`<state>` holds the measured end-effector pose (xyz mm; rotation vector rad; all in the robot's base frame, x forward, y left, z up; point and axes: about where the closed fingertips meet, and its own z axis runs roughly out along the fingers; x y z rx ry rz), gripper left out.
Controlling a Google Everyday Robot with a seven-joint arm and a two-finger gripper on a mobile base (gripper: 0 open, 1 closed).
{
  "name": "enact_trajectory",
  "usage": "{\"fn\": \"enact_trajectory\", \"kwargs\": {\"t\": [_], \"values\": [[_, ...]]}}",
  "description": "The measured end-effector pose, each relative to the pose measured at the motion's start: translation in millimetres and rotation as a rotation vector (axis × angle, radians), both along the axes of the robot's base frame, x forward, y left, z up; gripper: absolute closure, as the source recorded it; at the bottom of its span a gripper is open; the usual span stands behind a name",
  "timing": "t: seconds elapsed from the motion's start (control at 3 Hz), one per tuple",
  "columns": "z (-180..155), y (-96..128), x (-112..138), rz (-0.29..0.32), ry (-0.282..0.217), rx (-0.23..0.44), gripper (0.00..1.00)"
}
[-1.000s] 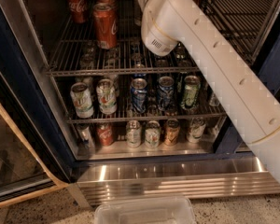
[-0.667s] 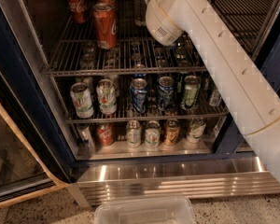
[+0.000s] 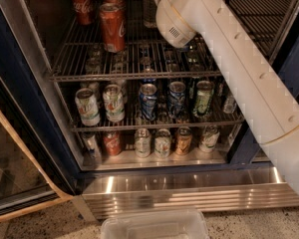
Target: Pick water bottle from top shelf of fridge
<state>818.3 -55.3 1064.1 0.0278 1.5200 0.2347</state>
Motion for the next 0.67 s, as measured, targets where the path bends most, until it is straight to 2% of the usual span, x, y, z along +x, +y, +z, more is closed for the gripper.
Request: {"fn": "enact_trajectory", "kwargs": {"t": [0.67], "values": [[2.3,9.0,0.6,0.015,-0.004,-0.021,0.36]]}}
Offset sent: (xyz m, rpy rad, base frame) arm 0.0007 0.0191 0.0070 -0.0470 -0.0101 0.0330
